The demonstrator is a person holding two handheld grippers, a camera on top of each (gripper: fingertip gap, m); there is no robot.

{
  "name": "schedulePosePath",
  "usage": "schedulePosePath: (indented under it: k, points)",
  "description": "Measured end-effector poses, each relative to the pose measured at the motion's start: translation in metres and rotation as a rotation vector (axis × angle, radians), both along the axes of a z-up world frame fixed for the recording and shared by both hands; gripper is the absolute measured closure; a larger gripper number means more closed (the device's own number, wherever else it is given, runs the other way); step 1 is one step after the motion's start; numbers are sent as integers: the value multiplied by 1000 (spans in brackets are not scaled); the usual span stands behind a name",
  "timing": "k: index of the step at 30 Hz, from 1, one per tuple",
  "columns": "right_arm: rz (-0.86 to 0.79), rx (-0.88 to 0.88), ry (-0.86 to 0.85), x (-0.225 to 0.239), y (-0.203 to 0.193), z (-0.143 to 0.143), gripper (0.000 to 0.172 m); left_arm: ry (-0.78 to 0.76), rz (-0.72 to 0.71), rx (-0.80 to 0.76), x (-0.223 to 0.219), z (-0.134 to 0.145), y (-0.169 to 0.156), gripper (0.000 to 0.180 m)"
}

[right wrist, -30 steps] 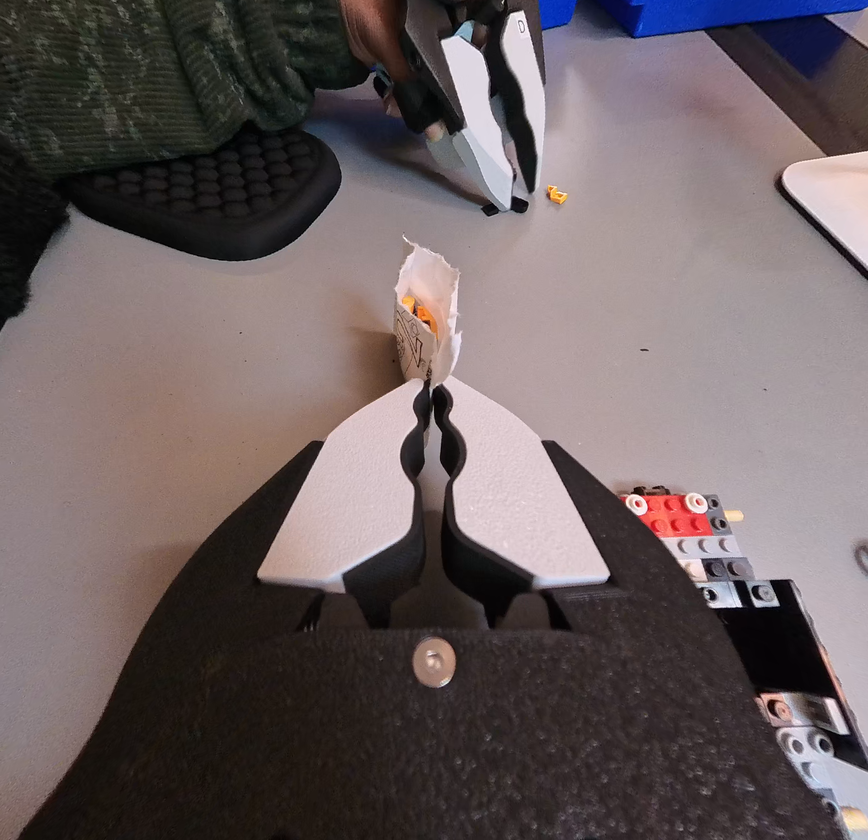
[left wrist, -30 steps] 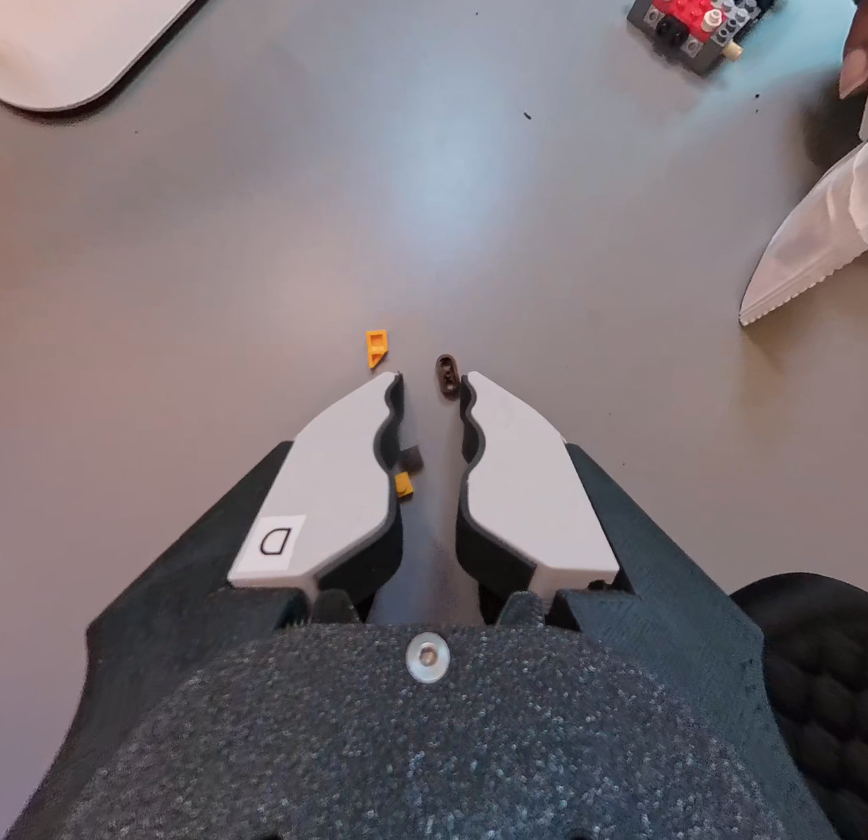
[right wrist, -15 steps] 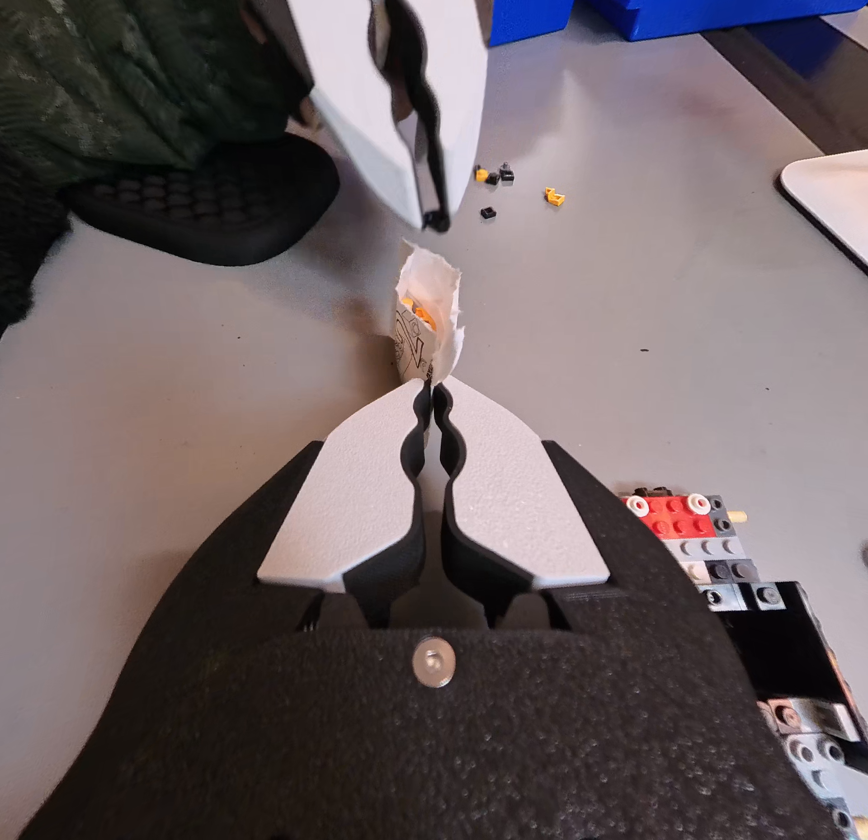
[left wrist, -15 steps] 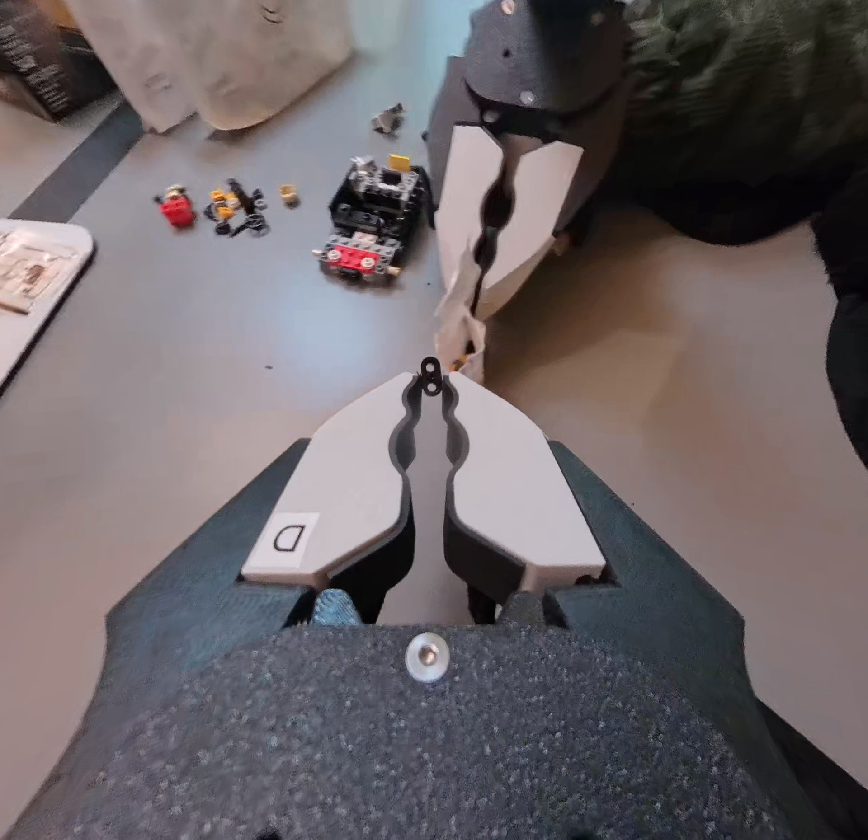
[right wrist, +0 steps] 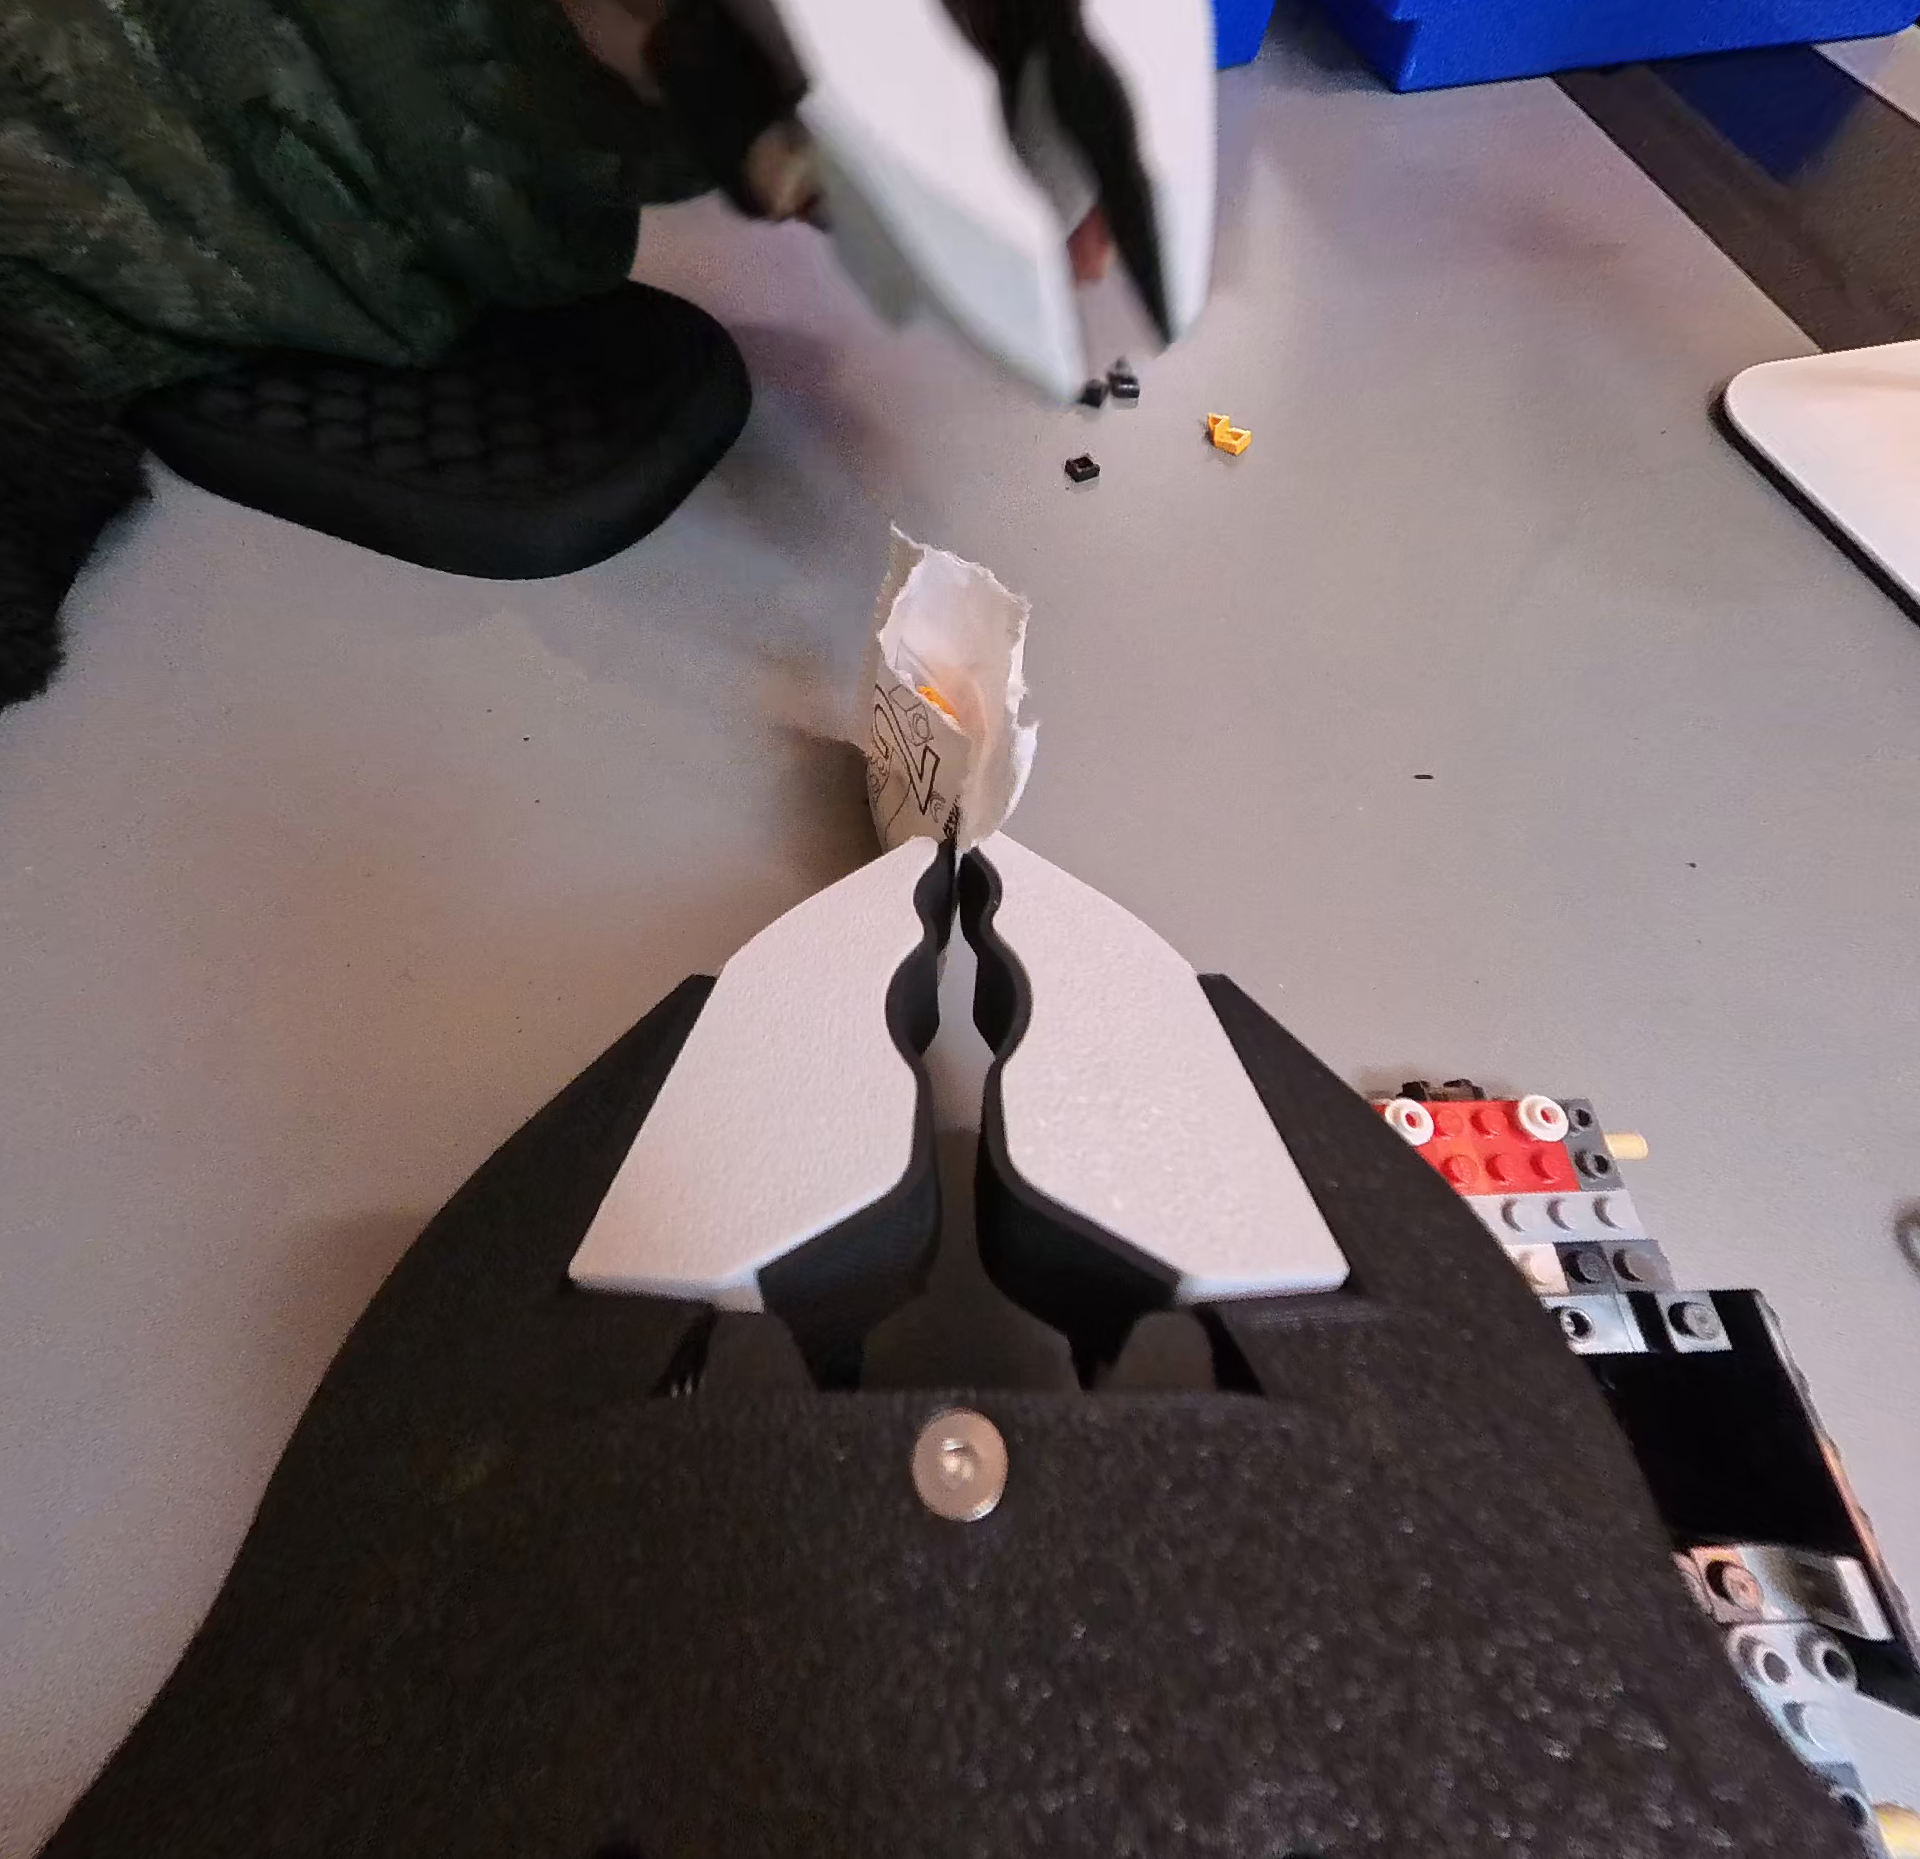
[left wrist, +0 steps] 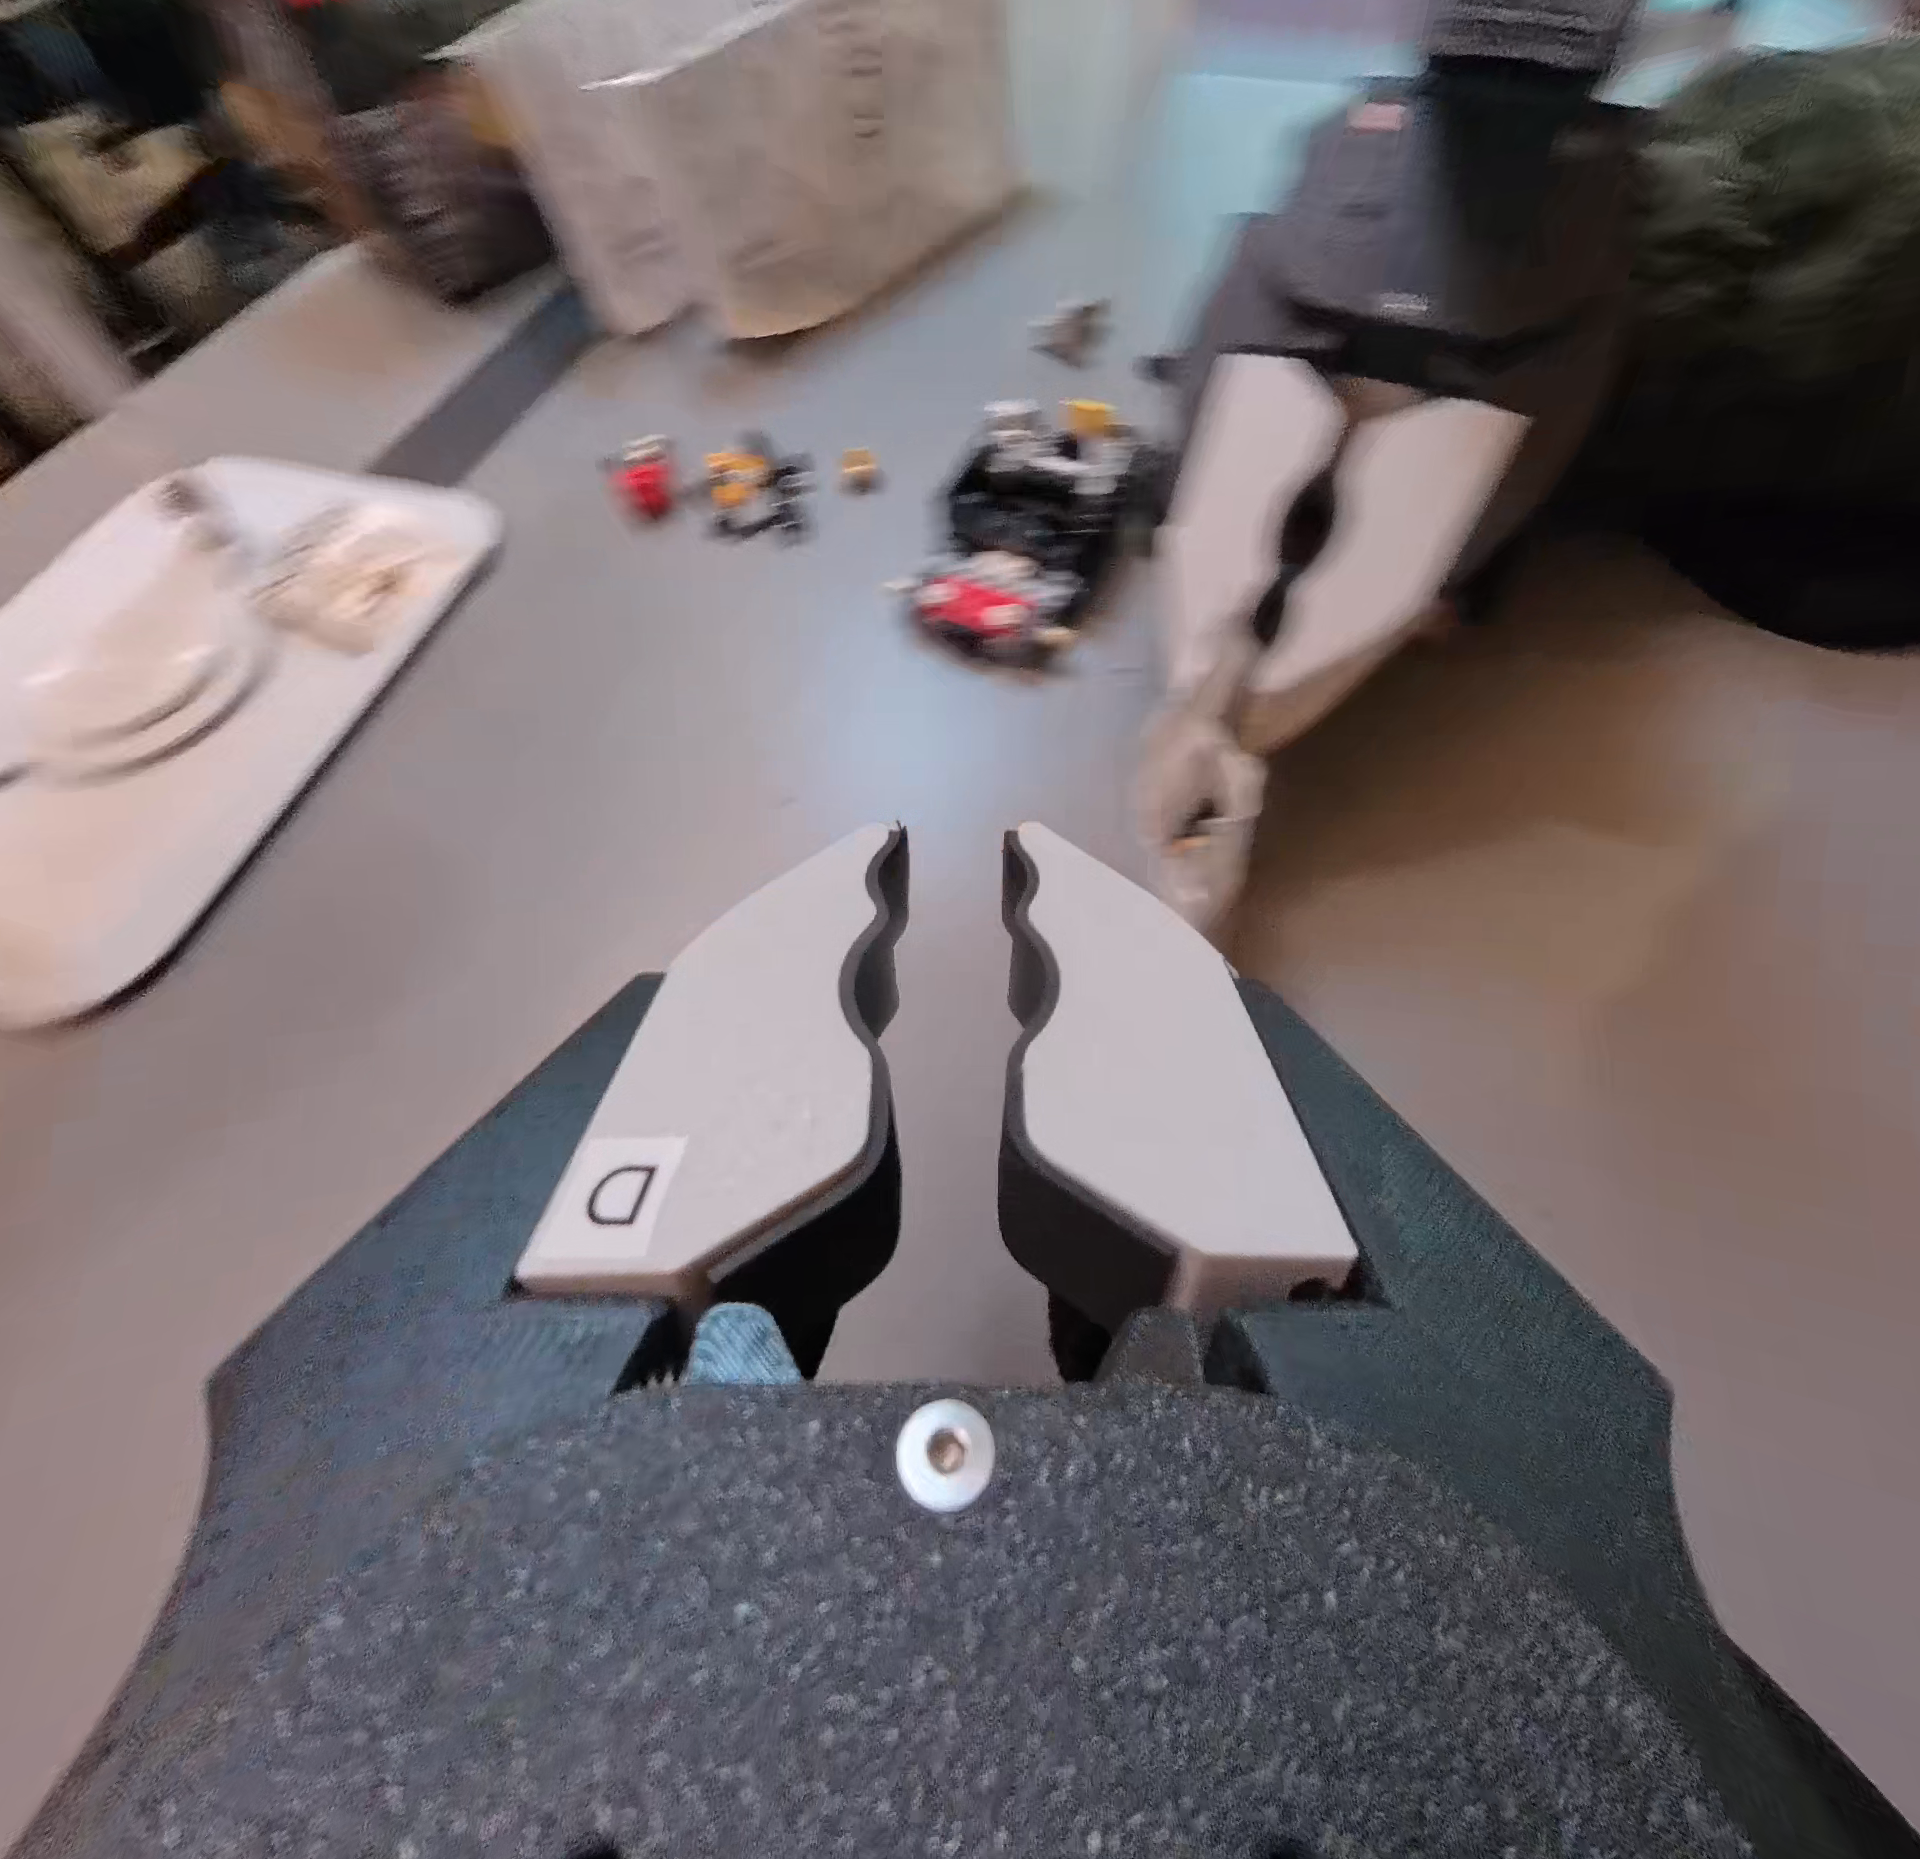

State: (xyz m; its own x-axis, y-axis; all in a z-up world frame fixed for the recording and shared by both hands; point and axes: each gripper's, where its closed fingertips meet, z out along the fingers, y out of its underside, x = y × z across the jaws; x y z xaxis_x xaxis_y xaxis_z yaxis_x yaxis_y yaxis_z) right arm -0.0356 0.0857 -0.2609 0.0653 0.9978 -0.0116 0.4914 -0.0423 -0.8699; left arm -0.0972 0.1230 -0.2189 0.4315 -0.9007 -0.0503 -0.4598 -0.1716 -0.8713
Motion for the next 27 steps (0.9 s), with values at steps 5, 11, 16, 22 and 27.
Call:
schedulePosePath:
  k: [5,11,16,22,27]
  points:
    - [2,-4,3,-1,-1,0,171,27,368,-167,-77,-32,51,154]
    - [2,-3,1,-1,-1,0,171,194,432,-288,-99,-76,58,153]
    - [4,-3,1,-1,-1,0,171,231,413,-310,-93,-80,58,174]
    - [4,3,-1,-1,-1,0,171,73,263,-197,-60,-42,45,174]
    - [1,-8,6,-2,-1,-1,171,-123,-101,-71,12,15,-15,174]
